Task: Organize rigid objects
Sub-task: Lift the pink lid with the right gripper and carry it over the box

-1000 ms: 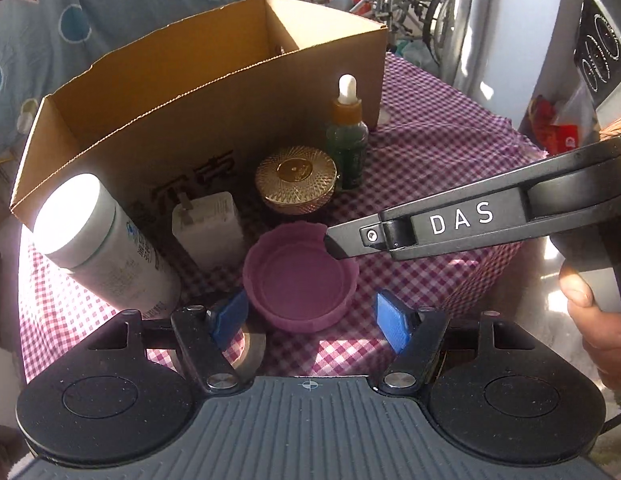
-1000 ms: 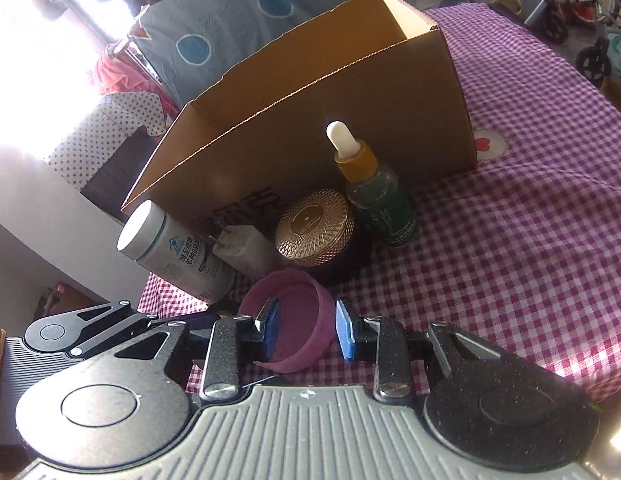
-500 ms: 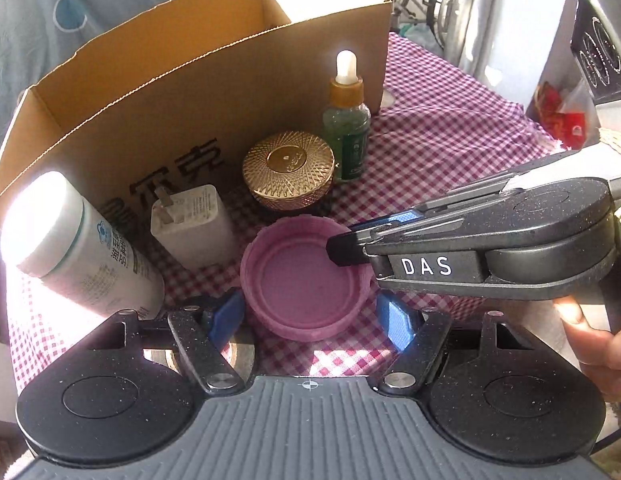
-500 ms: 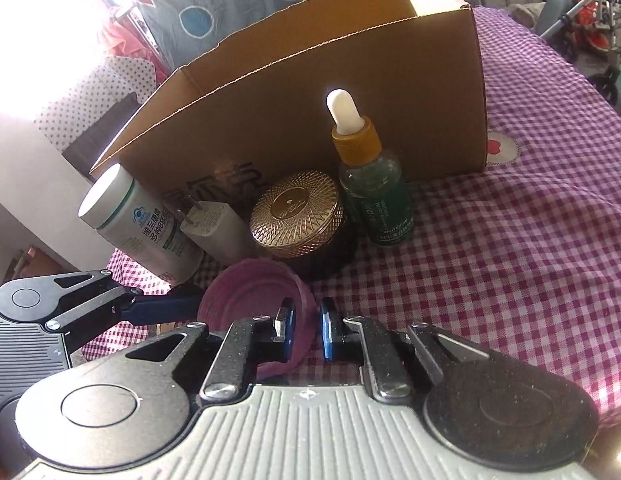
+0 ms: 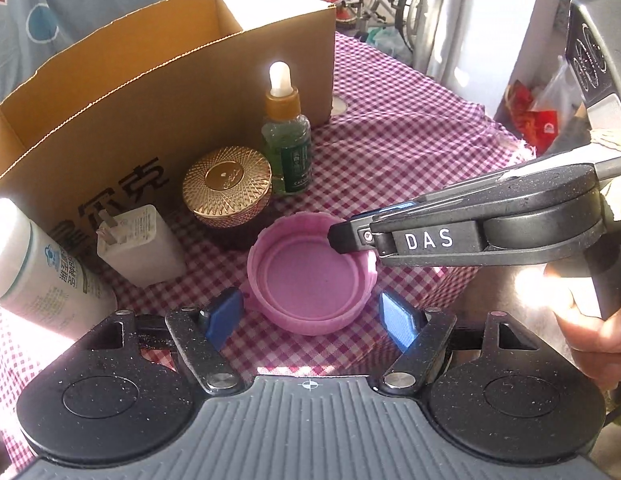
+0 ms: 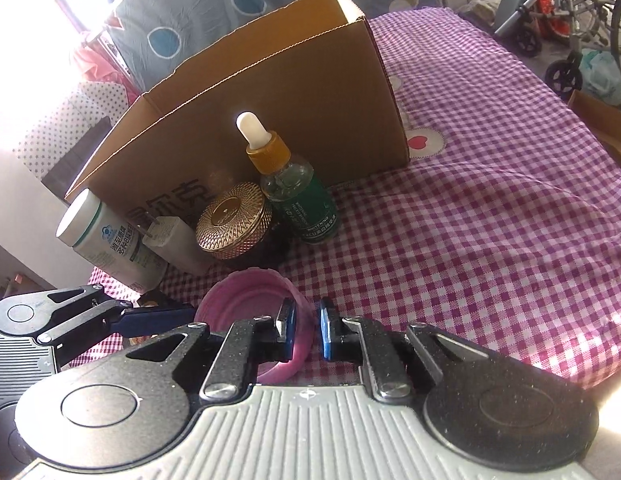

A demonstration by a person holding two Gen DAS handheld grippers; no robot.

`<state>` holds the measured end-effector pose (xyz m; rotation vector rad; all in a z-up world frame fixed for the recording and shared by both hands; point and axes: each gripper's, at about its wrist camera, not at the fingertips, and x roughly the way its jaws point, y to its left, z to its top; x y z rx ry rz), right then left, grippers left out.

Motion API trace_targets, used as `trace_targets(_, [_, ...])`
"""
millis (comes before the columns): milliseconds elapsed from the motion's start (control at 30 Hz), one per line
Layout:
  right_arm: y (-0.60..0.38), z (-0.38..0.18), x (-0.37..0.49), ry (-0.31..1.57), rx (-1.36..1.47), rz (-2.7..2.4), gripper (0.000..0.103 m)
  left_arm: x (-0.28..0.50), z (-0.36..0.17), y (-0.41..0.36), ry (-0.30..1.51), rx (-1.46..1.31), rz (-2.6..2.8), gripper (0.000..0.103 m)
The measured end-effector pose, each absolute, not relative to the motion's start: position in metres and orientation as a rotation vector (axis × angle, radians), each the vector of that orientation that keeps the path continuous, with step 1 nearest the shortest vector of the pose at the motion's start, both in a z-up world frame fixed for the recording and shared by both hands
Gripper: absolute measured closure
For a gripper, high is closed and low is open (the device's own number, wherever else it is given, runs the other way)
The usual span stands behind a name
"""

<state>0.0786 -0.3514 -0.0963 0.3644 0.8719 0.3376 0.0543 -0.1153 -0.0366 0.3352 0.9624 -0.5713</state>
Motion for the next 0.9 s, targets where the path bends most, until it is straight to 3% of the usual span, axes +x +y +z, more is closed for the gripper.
trace_targets(633, [-0.343, -0.104, 0.079, 0.842, 0.386, 0.37, 0.087, 0.065, -0.048, -0.127, 0.967, 0.349, -0.505, 0.023])
trace_targets(900, [-0.338, -0.102, 0.072, 0.846, 0.396, 0.38, 0.086, 0.065, -0.043, -0.128, 0.935, 0.327, -0.487, 0.03])
